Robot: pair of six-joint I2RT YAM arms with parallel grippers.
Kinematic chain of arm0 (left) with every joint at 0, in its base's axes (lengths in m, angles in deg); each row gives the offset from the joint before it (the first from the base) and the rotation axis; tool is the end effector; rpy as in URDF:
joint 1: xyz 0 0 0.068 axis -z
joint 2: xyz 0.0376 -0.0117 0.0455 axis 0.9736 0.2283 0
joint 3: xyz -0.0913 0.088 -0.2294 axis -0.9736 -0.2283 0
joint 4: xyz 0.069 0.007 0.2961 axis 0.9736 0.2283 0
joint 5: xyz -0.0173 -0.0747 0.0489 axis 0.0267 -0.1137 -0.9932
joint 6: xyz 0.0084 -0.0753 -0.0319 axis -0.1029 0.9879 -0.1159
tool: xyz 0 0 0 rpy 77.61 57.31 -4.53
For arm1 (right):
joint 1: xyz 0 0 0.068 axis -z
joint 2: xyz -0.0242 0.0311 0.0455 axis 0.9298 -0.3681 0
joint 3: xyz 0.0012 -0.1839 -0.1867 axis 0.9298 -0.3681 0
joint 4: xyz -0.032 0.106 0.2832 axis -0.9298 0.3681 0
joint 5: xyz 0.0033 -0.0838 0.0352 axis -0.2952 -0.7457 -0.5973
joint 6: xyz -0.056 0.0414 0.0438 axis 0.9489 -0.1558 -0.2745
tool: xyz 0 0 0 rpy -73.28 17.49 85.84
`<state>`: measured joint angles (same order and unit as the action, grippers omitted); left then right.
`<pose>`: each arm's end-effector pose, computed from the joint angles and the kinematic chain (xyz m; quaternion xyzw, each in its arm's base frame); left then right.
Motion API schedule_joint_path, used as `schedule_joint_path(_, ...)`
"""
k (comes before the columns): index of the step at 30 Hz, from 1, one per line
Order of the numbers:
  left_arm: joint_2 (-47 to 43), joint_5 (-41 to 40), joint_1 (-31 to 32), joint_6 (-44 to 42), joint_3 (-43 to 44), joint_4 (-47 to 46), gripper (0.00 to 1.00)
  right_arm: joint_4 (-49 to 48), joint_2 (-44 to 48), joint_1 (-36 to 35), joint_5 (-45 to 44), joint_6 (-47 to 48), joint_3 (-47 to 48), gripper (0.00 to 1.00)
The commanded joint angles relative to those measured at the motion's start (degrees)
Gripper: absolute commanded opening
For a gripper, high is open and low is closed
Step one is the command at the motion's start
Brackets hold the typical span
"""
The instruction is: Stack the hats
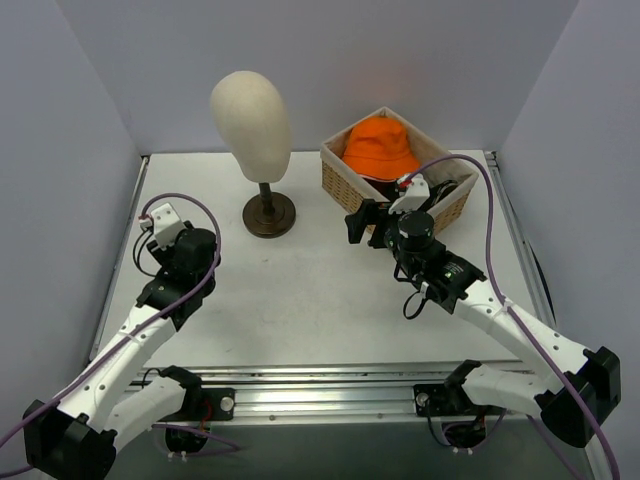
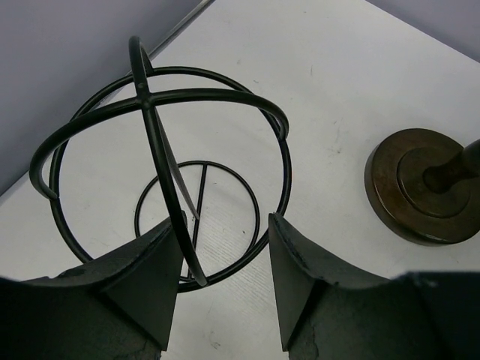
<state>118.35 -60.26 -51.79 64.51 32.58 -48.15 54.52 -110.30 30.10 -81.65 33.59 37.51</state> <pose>0.2644 -0.0603 0.2690 -0.2757 0.7605 0.1245 0.5746 0.2792 0.2022 0.3375 -0.0232 0.7105 0.2947 0.6386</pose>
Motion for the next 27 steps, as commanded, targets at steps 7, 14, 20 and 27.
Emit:
schedule_joint_path(7, 1.68, 3.92, -1.11, -3.74, -0.9, -6.86, 0.47, -1.17, -0.21, -0.19, -0.2, 0.09, 0.04, 0.82)
schedule_joint_path(14, 0.62, 8.93, -1.11, -5.15, -1.07, -7.74, 0.18, -1.26, -1.0, -0.19, -0.2, 0.17, 0.13, 0.82)
schedule_joint_path(20, -0.08, 18.78, -0.23, -6.38, -1.25, -6.25, 0.02, -1.52, -1.62, -0.1, -0.38, 0.17, 0.13, 0.83)
schedule_joint_path(27, -5.0, 24.66, 1.96, -4.01, -1.25, -0.55, 0.02, -1.78, -3.02, -0.19, -0.56, 0.17, 0.22, 0.83)
